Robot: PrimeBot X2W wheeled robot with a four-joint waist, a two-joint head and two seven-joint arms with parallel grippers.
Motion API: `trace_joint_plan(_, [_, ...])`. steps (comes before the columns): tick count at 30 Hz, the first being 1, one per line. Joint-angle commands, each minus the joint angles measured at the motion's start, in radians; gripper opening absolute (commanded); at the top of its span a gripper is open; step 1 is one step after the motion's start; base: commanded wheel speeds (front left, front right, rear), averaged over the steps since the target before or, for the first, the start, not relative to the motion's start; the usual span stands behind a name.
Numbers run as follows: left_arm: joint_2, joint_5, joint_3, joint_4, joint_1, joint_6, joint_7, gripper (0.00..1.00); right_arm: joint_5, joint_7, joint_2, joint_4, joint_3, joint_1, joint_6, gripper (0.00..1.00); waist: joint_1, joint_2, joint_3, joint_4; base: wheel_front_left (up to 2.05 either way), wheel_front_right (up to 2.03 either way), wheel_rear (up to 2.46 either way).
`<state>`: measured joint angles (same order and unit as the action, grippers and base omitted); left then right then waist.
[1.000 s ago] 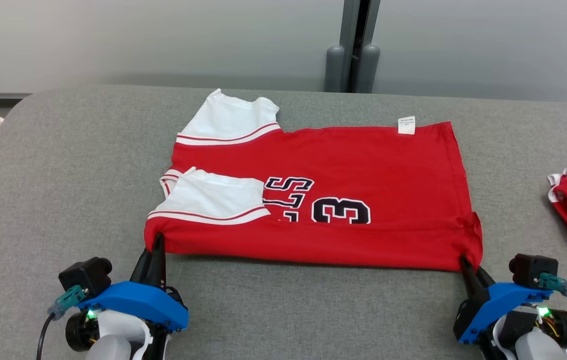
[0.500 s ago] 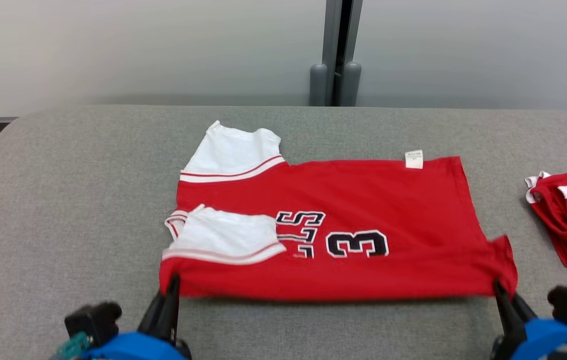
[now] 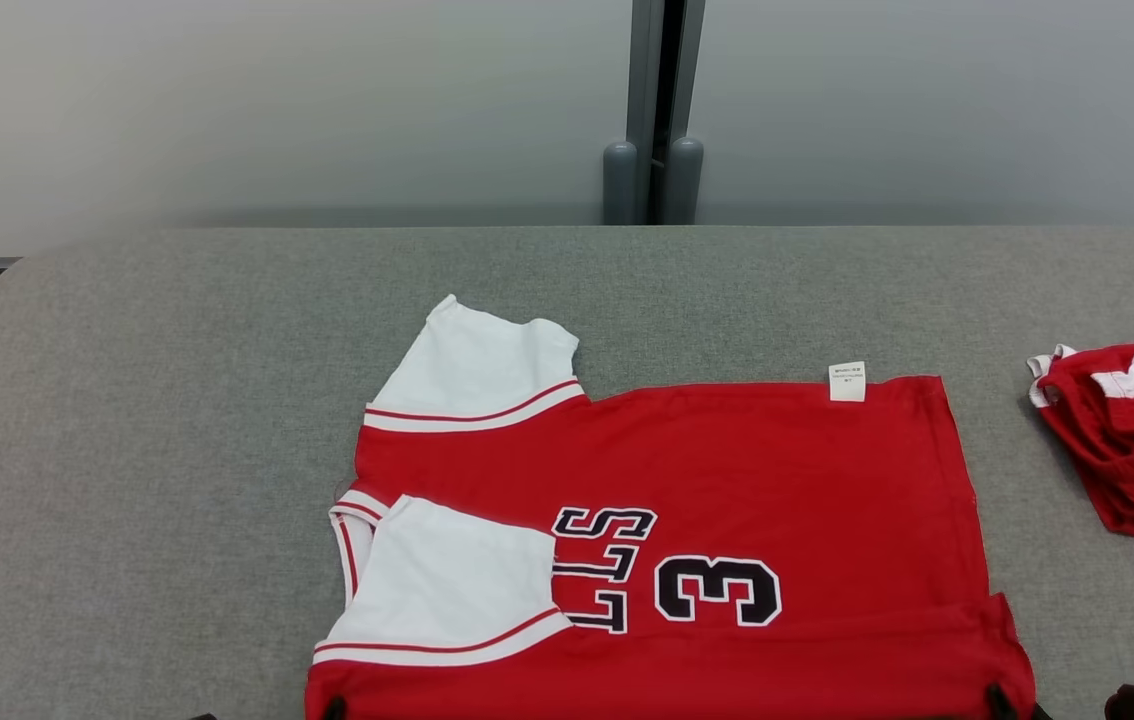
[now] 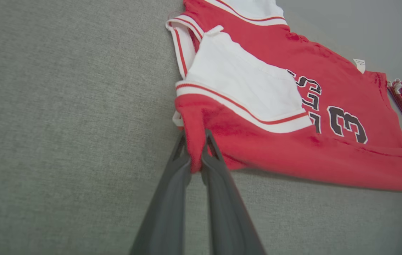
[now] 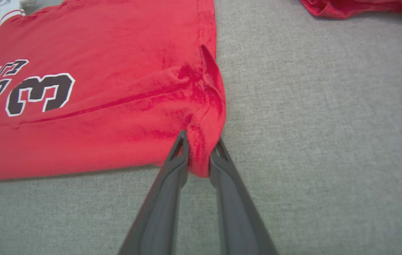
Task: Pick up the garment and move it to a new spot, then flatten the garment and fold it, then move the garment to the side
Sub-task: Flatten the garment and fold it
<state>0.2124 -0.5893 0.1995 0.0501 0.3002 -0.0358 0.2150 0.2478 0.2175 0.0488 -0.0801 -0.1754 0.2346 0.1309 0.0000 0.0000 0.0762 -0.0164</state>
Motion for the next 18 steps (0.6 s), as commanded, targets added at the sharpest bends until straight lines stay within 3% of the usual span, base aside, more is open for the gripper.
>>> trace_joint_plan(1, [0.005, 0.003, -0.005, -0.002, 0.002, -0.005, 0.000, 0.44, -0.002, -0.007, 0.003, -0.010, 0.001, 0.000, 0.000, 0.90, 0.0000, 0.0000, -0.004, -0.002, 0.00, 0.00, 0.00])
trace_joint_plan(2, [0.007, 0.010, -0.004, -0.005, 0.001, -0.009, -0.003, 0.98, -0.002, -0.009, 0.003, -0.017, 0.001, -0.002, 0.000, 1.00, 0.0000, 0.0000, -0.006, -0.003, 0.00, 0.00, 0.00])
trace_joint_plan(12, [0.065, 0.066, -0.011, 0.051, -0.109, -0.005, -0.003, 1.00, -0.055, -0.027, 0.003, 0.014, -0.035, -0.069, 0.000, 1.00, 0.0000, 0.0000, 0.015, -0.022, 0.00, 0.00, 0.00])
trace_joint_plan(15, [0.114, 0.105, -0.010, 0.078, -0.213, 0.012, 0.024, 1.00, -0.079, -0.022, 0.003, 0.053, -0.030, -0.122, 0.000, 1.00, 0.0000, 0.0000, 0.035, -0.032, 0.00, 0.00, 0.00])
trace_joint_plan(18, [0.155, 0.110, -0.002, 0.100, -0.356, 0.057, 0.071, 1.00, -0.104, -0.007, 0.003, 0.087, -0.014, -0.181, 0.000, 1.00, 0.0000, 0.0000, 0.062, -0.043, 0.00, 0.00, 0.00])
